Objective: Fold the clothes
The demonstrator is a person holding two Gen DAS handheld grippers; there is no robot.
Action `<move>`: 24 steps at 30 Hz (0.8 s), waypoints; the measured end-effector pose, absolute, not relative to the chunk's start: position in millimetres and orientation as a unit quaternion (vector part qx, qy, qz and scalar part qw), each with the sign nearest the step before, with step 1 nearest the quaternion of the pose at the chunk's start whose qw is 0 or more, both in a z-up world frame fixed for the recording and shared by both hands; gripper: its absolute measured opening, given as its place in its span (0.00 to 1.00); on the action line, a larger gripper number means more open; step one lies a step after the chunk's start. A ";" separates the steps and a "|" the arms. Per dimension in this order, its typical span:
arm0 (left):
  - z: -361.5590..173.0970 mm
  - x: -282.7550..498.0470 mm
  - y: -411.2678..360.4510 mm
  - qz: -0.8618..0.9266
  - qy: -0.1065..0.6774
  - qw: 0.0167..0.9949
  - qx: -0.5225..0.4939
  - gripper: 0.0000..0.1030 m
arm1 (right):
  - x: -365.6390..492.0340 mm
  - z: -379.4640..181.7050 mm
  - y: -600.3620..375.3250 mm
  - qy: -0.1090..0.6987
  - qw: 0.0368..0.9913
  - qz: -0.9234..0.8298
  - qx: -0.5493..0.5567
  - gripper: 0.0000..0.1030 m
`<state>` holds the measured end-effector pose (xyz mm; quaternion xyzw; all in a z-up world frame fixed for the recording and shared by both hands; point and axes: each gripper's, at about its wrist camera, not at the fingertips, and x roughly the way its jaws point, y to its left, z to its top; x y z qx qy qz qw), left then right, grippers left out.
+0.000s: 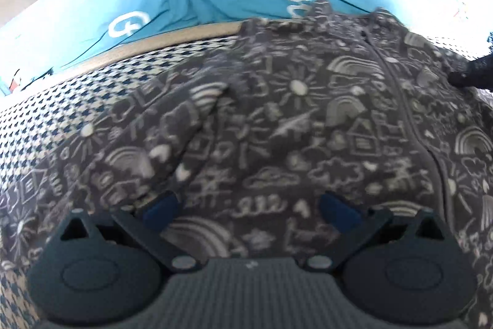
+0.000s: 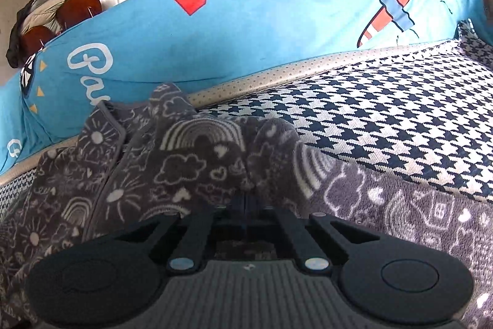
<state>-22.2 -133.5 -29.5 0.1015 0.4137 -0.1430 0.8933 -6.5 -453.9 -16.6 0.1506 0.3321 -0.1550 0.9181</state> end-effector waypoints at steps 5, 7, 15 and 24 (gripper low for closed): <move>-27.7 -18.8 -114.7 -0.135 0.433 0.888 0.072 1.00 | -20.1 -3.1 -457.1 0.327 0.919 -0.140 0.170 0.02; -25.3 -18.6 -109.6 -0.137 0.438 0.886 0.060 1.00 | -28.5 3.4 -455.3 0.325 0.920 -0.128 0.177 0.10; 0.5 -45.4 -123.8 -0.196 0.407 0.890 0.053 1.00 | -67.9 15.2 -443.8 0.336 0.912 -0.081 0.220 0.10; -9.6 -82.8 -150.6 -0.240 0.400 0.879 0.101 1.00 | -94.3 3.4 -434.7 0.371 0.897 -0.075 0.230 0.10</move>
